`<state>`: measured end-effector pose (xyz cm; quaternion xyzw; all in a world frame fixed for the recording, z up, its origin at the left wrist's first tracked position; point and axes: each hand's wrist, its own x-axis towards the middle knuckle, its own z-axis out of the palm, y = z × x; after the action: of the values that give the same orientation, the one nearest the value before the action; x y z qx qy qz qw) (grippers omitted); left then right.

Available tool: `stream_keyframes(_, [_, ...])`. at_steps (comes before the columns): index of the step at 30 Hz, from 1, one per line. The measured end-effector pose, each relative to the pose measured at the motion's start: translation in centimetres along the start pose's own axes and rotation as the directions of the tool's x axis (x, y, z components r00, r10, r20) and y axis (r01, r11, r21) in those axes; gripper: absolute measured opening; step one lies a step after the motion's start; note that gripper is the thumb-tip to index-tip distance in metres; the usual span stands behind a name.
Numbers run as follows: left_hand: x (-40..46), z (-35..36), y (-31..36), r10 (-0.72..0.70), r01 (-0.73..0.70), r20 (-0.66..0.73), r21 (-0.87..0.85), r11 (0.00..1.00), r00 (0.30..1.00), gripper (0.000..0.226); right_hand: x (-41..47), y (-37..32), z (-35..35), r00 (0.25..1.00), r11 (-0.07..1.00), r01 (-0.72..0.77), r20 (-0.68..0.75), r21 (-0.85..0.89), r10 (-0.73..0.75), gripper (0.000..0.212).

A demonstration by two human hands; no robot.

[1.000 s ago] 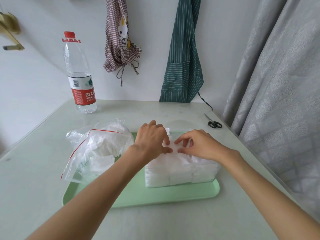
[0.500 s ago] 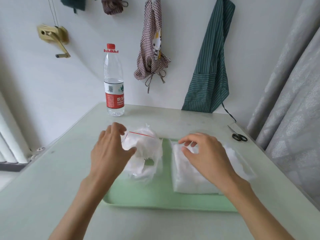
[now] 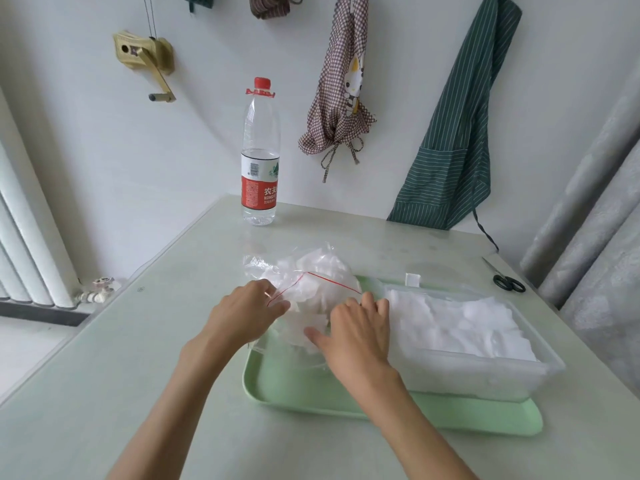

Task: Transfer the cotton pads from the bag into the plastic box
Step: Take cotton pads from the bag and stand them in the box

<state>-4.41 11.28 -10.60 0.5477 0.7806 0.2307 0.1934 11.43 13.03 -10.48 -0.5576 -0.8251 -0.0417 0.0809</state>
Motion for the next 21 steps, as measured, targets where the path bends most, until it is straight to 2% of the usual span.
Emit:
stream_keyframes(2, [-0.1, -0.1, 0.0, -0.003, 0.002, -0.010, -0.020, 1.000, 1.000, 0.030, 0.3, -0.5, 0.7, 0.999, 0.998, -0.036, 0.011, 0.052, 0.035, 0.039])
stream_keyframes(5, [-0.3, -0.1, 0.3, -0.003, 0.002, -0.037, -0.021, 1.000, 0.999, 0.029, 0.4, -0.6, 1.3, 0.998, 0.980, -0.062, -0.005, 0.191, 0.064, 0.024])
stream_keyframes(9, [-0.3, -0.3, 0.5, -0.017, 0.017, -0.067, 0.012, 1.000, 0.998, 0.039, -0.3, 0.6, 0.2, 0.999, 0.906, -0.002, -0.030, 0.424, 0.017, 0.015])
stream_keyframes(11, [-0.5, -0.9, 0.5, 0.004, -0.004, -0.105, 0.004, 1.000, 0.994, 0.046, -1.0, 1.5, -1.1, 0.998, 0.814, 0.029, -0.058, 0.580, 0.005, 0.011])
stream_keyframes(13, [-1.0, -1.8, 1.0, 0.056, -0.059, -0.162, -0.019, 0.998, 0.985, 0.049, -1.6, 2.3, -2.3, 0.999, 0.696, 0.031, -0.041, 0.718, -0.003, 0.017])
stream_keyframes(16, [-2.2, -3.4, 2.3, 0.129, -0.152, -0.245, -0.077, 0.985, 0.961, 0.034, -2.0, 3.3, -3.9, 0.997, 0.425, -0.053, 0.071, 0.903, -0.027, 0.015])
stream_keyframes(18, [-3.0, -4.1, 3.4, 0.176, -0.219, -0.255, -0.149, 0.964, 0.951, 0.018, -2.1, 4.2, -4.7, 0.985, 0.248, -0.142, 0.161, 0.958, -0.057, 0.018])
stream_keyframes(19, [-3.4, -4.2, 4.1, 0.202, -0.253, -0.240, -0.205, 0.946, 0.949, 0.020, -2.3, 4.7, -5.0, 0.977, 0.177, -0.184, 0.200, 0.967, -0.076, 0.021])
stream_keyframes(21, [-4.2, -4.2, 5.3, 0.243, -0.293, -0.185, -0.333, 0.896, 0.952, 0.032, -2.4, 5.6, -5.4, 0.966, 0.102, -0.232, 0.242, 0.967, -0.095, 0.024])
